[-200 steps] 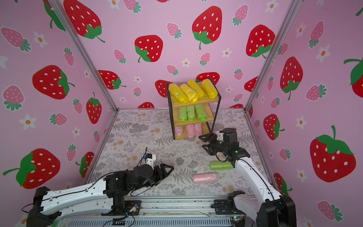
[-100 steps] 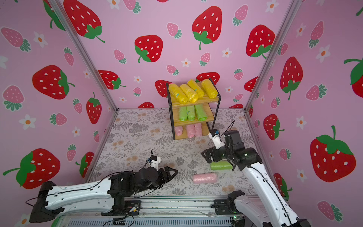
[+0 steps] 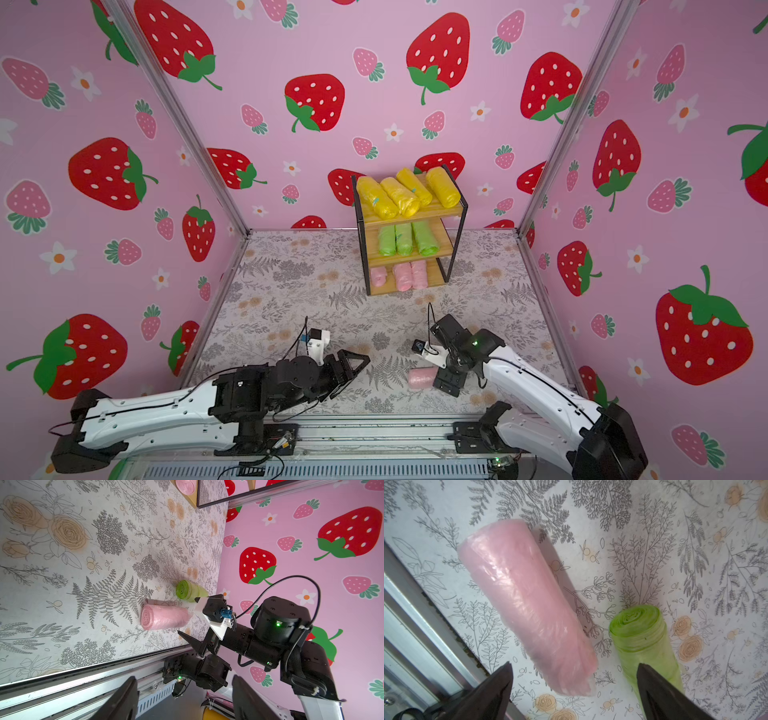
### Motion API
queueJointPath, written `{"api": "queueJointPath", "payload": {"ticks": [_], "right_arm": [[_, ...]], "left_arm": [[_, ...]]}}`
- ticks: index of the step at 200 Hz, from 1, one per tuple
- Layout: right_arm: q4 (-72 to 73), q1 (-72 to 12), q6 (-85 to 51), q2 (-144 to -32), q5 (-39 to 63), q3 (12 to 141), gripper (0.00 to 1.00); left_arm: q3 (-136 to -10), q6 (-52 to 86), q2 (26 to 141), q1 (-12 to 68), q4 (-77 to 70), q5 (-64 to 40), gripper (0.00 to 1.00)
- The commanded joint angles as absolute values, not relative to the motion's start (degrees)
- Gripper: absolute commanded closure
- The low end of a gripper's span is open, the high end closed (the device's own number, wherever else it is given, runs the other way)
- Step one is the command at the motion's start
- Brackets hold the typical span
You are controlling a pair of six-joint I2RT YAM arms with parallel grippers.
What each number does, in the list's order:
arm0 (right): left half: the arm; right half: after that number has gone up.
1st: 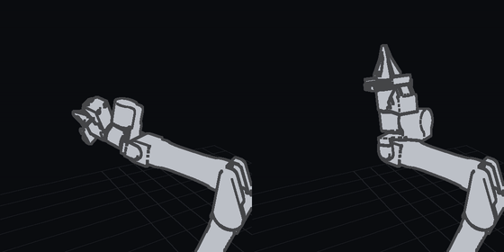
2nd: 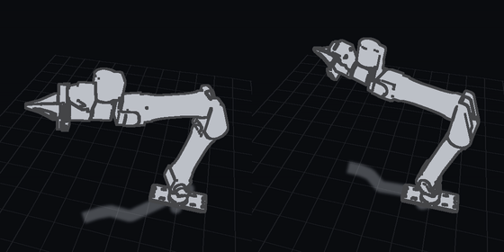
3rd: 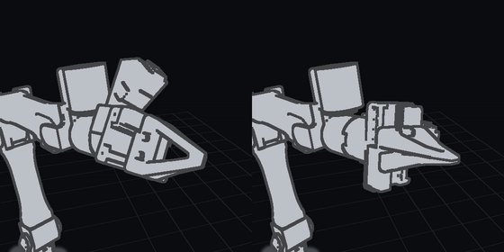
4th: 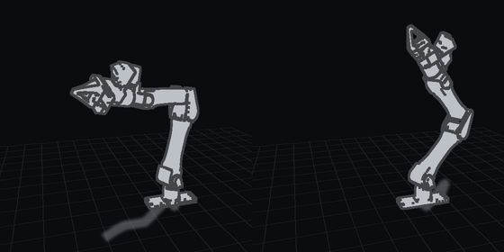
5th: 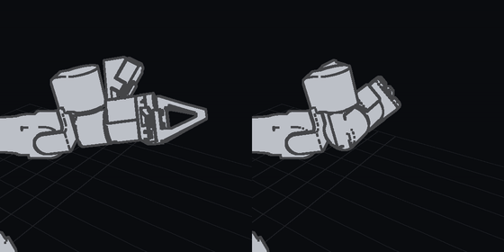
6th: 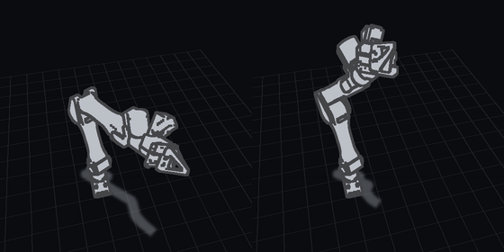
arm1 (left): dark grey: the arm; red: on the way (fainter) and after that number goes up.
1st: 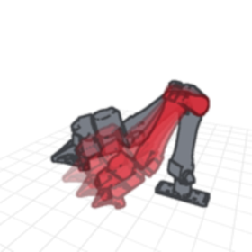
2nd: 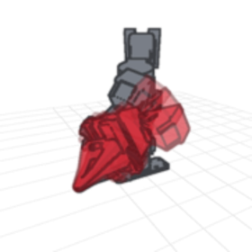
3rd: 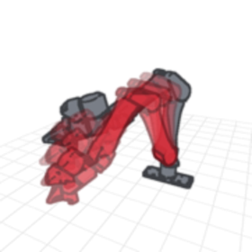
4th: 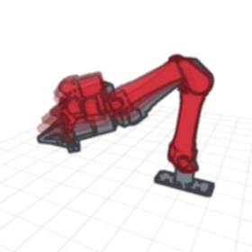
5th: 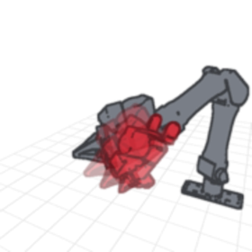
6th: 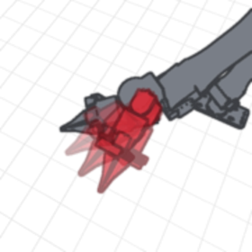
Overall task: Sort the rolls of trash bags by color and place them on the shelf
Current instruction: Pick up the roll of trash bags from the center of the board.
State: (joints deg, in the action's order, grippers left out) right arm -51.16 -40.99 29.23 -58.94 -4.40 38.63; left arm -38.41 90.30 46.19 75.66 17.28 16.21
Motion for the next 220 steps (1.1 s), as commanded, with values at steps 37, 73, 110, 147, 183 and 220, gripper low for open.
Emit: {"api": "queueJointPath", "payload": {"ticks": [37, 73, 110, 147, 183, 220], "right_arm": [[-52.4, -48.9, 34.9, -61.9, -4.9, 32.6, 0.02], [-50.2, -49.4, 34.3, -63.0, -3.9, 31.7, 0.06], [-47.5, -49.7, 32.8, -67.6, -3.9, 33.8, 0.08], [-45.4, -49.7, 28.7, -75.1, -2.9, 38.5, 0.19], [-46.0, -49.7, 26.7, -79.5, -2.5, 43.2, 0.57], [-48.0, -49.7, 25.1, -77.9, -0.5, 46.8, 0.86]], "left_arm": [[-35.4, 91.5, 43.1, 76.0, 18.7, 18.5, 0.26], [-34.2, 91.8, 42.1, 76.0, 18.5, 18.9, 0.26], [-32.2, 92.7, 41.0, 76.0, 17.5, 18.9, 0.26], [-31.2, 92.8, 39.1, 76.0, 17.7, 19.0, 0.26], [-33.8, 90.3, 36.8, 76.0, 23.1, 19.9, 0.26], [-32.4, 89.5, 33.2, 76.1, 23.7, 20.9, 0.26]]}}
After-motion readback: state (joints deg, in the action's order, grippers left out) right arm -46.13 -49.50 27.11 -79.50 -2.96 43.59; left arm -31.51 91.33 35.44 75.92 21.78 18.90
